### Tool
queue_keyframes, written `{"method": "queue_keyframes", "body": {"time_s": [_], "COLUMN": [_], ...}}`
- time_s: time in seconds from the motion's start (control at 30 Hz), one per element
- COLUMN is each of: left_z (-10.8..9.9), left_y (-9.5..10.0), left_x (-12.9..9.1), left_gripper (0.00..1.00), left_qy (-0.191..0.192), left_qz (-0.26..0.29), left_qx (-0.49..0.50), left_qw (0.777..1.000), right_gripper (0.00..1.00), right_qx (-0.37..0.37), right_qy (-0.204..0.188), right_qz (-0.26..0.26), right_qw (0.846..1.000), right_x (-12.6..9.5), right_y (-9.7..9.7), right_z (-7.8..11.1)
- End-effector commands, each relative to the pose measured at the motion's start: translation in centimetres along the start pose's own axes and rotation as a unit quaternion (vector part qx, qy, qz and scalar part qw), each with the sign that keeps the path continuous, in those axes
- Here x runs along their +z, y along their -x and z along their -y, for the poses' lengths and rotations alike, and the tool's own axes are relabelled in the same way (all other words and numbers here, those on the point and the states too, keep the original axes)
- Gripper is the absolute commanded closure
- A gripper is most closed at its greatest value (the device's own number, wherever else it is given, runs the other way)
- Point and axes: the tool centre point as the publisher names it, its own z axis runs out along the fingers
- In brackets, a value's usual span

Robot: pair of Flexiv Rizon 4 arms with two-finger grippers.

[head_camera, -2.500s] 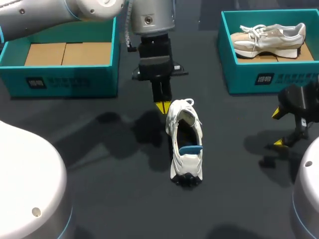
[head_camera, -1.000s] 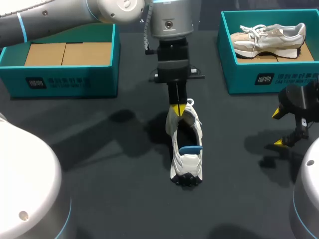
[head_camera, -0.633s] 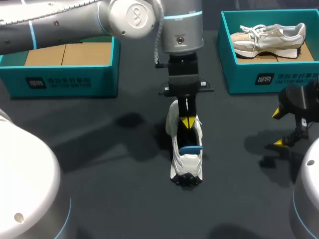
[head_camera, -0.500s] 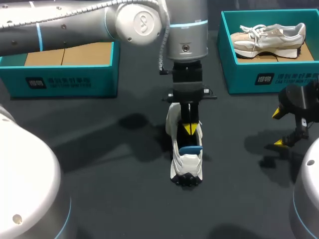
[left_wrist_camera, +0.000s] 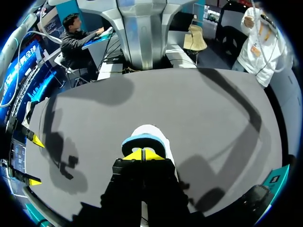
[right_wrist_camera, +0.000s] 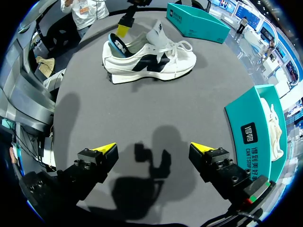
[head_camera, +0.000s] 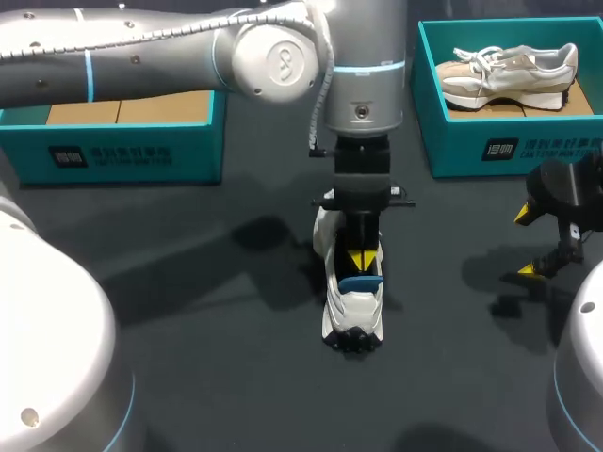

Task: Take the shoe out of the shoebox, open the shoe tongue, remove and reinsert the insole, then place the shoe into the shoebox

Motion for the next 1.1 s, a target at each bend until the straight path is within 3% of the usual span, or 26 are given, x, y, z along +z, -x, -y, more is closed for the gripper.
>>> {"method": "queue_keyframes", "body": {"time_s": [0.03,0.27,0.6,0.9,1.1], "left_z": [-0.2,-0.8,0.9,-0.8,-1.9], "left_y": [0.3,0.1,-0.8,0.0,0.0], "left_x": [1.7,3.3,0.6,6.2,7.9], "left_gripper": [1.0,1.0,1.0,1.0,1.0], "left_qy": [-0.006,-0.007,0.02,-0.04,-0.034], "left_qz": [-0.001,-0.006,-0.001,-0.018,-0.016], "left_qx": [0.005,-0.008,0.01,0.001,-0.009], "left_qw": [1.0,1.0,1.0,0.999,0.999], "right_gripper": [0.0,0.0,0.0,0.0,0.0], "right_qx": [0.001,0.001,0.001,0.001,0.001], "right_qy": [-0.002,-0.002,-0.002,-0.002,-0.002], "right_qz": [0.002,0.002,0.002,0.002,0.002], "right_qw": [1.0,1.0,1.0,1.0,1.0], "right_x": [-0.1,-0.1,-0.1,-0.1,-0.1], "right_y": [-0.2,-0.2,-0.2,-0.2,-0.2], "right_z": [0.0,0.0,0.0,0.0,0.0]}}
